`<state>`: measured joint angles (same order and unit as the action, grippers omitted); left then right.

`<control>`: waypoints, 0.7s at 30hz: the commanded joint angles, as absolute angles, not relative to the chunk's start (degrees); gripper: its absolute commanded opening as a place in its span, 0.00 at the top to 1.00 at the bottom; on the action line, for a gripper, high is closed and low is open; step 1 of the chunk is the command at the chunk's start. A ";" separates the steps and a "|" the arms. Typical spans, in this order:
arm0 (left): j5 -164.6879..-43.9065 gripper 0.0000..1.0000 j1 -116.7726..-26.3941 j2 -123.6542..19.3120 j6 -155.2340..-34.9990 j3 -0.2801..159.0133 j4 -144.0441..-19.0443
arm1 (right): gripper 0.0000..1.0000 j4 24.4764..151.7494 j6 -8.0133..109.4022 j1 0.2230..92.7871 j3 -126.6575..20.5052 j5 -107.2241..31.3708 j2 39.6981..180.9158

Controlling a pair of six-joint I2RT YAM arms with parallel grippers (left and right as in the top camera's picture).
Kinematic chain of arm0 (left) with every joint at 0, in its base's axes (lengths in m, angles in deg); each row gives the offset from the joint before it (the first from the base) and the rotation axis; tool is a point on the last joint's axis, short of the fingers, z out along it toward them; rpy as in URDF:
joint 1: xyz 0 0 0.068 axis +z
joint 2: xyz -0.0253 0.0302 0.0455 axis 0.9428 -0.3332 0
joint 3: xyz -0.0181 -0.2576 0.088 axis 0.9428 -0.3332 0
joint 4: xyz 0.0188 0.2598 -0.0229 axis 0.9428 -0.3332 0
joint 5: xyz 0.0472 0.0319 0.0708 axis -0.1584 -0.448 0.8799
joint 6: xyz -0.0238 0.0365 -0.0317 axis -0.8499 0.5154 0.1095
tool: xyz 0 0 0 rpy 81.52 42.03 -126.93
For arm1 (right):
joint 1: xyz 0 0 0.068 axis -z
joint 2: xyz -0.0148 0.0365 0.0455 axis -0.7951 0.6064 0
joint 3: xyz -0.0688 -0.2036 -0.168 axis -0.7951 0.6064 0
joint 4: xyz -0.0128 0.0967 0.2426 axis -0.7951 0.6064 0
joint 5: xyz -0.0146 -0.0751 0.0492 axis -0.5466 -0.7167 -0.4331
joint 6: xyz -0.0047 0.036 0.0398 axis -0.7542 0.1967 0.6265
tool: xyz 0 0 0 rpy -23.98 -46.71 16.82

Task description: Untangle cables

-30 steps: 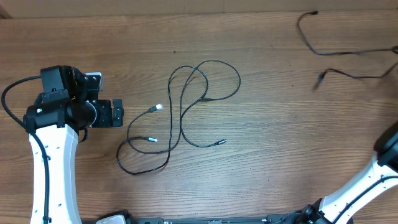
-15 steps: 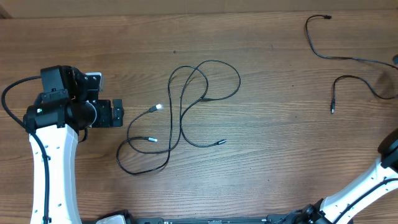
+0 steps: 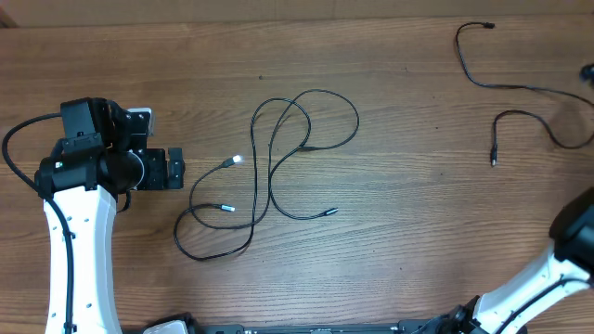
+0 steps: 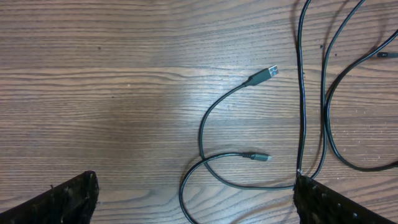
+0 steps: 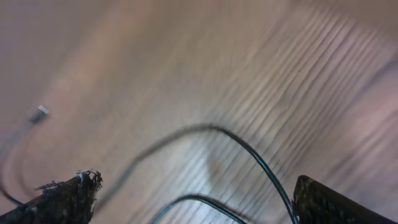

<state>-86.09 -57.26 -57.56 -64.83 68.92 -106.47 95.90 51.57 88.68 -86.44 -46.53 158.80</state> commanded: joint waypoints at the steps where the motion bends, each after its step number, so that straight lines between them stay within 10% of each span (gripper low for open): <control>1: -86.18 0.00 -56.69 -57.12 -64.03 69.84 -106.45 | 0.00 96.21 51.70 87.26 -87.27 -54.42 150.25; 21: -86.18 0.00 -56.69 -57.12 -64.03 69.84 -106.47 | 0.00 117.74 51.81 77.22 -85.94 -58.99 155.19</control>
<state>-86.09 -57.26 -57.56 -64.83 68.92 -106.47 116.80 51.59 77.05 -86.27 -57.19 152.90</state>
